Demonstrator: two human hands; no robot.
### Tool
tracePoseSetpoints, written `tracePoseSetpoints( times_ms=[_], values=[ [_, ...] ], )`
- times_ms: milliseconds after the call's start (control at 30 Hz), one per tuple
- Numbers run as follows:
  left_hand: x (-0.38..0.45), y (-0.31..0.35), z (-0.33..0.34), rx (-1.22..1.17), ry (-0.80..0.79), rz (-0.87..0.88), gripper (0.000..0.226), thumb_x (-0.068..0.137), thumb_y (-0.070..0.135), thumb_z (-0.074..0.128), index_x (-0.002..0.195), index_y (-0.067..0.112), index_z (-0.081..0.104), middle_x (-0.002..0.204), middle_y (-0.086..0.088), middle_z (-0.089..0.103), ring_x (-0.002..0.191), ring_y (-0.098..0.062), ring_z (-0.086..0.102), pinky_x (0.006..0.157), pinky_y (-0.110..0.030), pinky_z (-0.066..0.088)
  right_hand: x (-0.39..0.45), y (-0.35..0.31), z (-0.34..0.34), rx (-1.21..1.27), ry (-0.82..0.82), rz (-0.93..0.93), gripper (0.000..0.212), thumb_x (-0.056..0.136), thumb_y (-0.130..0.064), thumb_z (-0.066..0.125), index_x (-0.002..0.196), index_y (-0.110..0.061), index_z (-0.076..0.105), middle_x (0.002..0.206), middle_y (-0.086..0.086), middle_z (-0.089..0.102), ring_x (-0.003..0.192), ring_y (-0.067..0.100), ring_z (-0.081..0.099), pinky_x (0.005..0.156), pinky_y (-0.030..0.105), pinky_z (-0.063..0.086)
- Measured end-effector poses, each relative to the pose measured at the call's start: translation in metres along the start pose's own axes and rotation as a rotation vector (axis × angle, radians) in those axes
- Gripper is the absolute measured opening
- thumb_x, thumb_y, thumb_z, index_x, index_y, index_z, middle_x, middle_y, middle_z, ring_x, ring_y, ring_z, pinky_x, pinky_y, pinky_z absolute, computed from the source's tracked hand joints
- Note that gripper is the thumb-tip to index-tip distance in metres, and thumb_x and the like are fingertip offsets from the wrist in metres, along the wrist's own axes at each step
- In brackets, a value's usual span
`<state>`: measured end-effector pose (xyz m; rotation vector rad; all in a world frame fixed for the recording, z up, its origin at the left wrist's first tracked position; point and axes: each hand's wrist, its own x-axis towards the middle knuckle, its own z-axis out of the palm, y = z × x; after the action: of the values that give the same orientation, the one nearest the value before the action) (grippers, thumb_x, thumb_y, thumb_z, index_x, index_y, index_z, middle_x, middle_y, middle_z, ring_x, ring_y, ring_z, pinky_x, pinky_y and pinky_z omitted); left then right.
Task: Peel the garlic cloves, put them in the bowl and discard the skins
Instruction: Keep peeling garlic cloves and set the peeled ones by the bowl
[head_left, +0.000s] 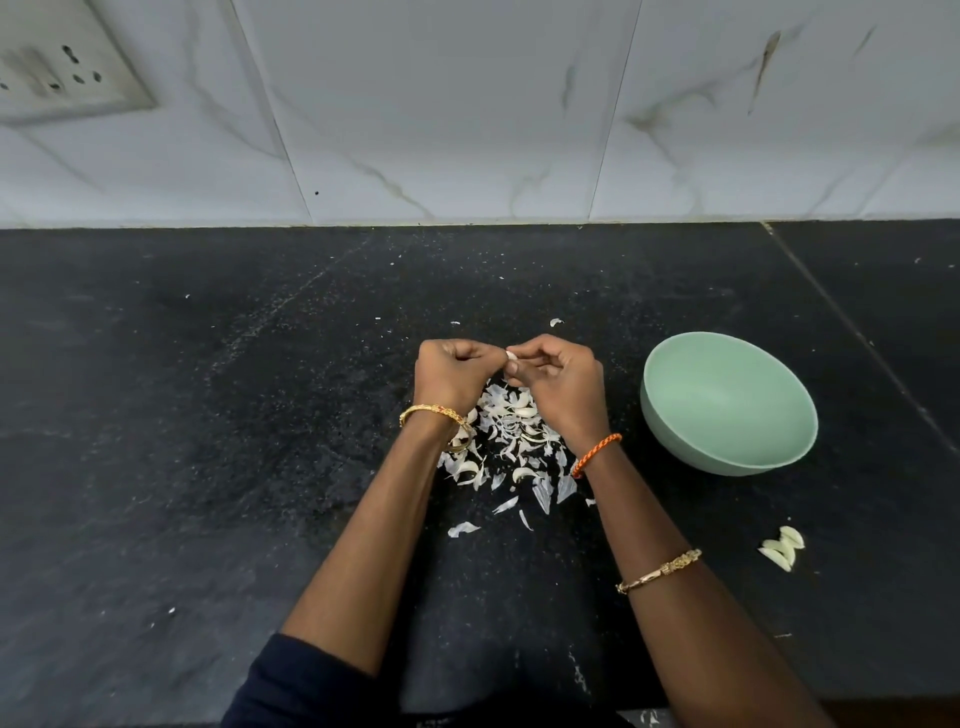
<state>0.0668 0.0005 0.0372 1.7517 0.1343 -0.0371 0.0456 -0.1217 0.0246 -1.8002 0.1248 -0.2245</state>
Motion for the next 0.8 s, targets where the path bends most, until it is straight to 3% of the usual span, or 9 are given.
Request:
tracePoseSetpoints(
  times_ms=[267,400,600,800],
  values=[
    [-0.003,0.0,0.009,-0.084,0.046,-0.018,0.013,0.076,0.003,0.071,0.068,0.013,0.072,0.066,0.002,0.069,0.06,-0.003,0.062,0.062,-0.015,0.052,-0.005,-0.004,0.0,0.004,0.044,-0.023,0.01,0.083,0.002,0.069,0.086,-0.007,0.071,0.075,0.0,0.069,0.066,0.005,0.069,0.065,0.015,0.055],
    [-0.003,0.002,0.004,-0.06,-0.067,0.019,0.01,0.078,0.001,0.072,0.074,0.009,0.072,0.067,0.002,0.067,0.055,0.004,0.061,0.06,-0.011,0.05,-0.006,-0.002,-0.01,0.055,0.018,0.009,0.011,0.083,0.002,0.069,0.089,-0.007,0.071,0.076,0.0,0.07,0.066,0.005,0.07,0.064,0.016,0.055],
    [-0.005,0.0,-0.002,0.004,-0.169,0.13,0.004,0.08,0.005,0.073,0.082,0.008,0.073,0.076,-0.003,0.071,0.07,-0.009,0.065,0.074,-0.023,0.055,-0.005,-0.003,-0.018,0.043,-0.042,0.049,0.013,0.082,0.0,0.071,0.088,-0.011,0.071,0.079,0.006,0.072,0.068,0.01,0.071,0.067,0.021,0.058],
    [-0.01,-0.001,0.005,-0.029,-0.059,0.078,0.006,0.076,0.002,0.075,0.078,0.008,0.074,0.072,0.0,0.071,0.069,-0.011,0.066,0.073,-0.024,0.056,-0.009,-0.004,-0.015,-0.05,-0.01,-0.007,0.011,0.084,0.0,0.069,0.089,-0.01,0.071,0.078,0.004,0.071,0.065,0.004,0.069,0.063,0.014,0.054]
  ],
)
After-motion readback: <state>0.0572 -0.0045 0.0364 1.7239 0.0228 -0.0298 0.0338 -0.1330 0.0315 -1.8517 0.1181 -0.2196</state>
